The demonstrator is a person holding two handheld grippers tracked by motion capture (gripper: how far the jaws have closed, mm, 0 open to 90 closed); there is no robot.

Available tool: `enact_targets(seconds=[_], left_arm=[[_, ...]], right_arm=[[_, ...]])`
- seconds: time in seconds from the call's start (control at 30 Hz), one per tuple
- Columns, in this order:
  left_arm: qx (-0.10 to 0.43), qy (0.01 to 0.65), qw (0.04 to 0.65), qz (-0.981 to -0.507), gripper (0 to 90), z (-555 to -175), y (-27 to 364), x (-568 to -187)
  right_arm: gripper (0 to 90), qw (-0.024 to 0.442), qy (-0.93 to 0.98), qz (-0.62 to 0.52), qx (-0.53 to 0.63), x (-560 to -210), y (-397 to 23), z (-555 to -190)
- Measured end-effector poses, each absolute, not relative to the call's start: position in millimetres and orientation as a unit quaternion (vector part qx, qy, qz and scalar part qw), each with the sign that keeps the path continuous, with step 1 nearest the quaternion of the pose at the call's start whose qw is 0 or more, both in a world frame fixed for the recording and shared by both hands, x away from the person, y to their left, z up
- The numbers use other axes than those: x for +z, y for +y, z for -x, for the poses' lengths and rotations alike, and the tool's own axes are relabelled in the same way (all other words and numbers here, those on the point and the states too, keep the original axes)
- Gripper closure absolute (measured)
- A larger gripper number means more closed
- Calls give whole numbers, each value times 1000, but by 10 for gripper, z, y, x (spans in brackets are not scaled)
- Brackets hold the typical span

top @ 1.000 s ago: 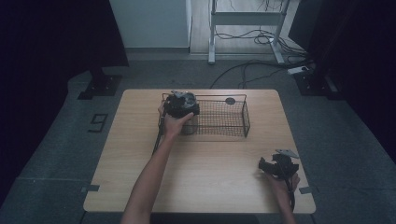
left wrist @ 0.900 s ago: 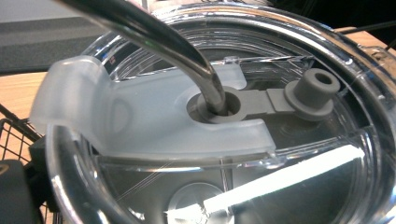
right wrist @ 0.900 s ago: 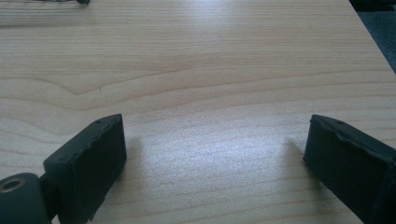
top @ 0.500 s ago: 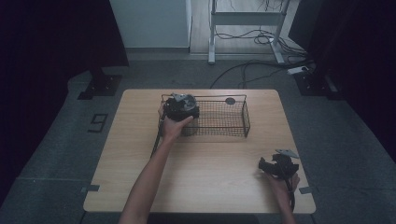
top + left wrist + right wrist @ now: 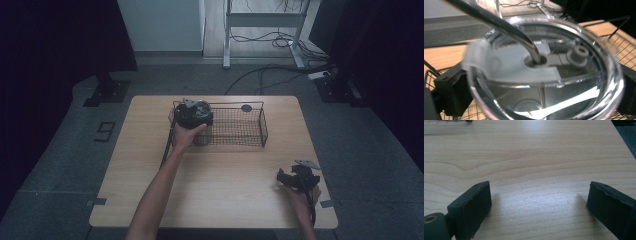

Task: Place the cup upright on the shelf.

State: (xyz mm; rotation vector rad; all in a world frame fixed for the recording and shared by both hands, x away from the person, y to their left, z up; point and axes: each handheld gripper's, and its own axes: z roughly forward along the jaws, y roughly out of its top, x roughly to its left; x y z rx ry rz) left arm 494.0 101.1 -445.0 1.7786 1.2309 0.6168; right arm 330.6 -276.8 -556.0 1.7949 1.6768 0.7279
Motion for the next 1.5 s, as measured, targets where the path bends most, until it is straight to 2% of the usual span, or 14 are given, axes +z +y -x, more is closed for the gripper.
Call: enact_targets(seconds=[0.23, 0.87, 1.5], left_arm=[[238, 489, 440, -715, 7, -4886, 1056, -4380], [255, 471, 421, -732, 4, -4636, 1091, -4289], [228, 458, 448, -733, 3, -4145, 1341, -4248]], right_arm=[[53, 286, 627, -671, 272, -5560, -2768, -3306], [53, 286, 627, -672, 272, -5560, -2767, -3306], [53, 285, 627, -672, 272, -5558, -2766, -3307]])
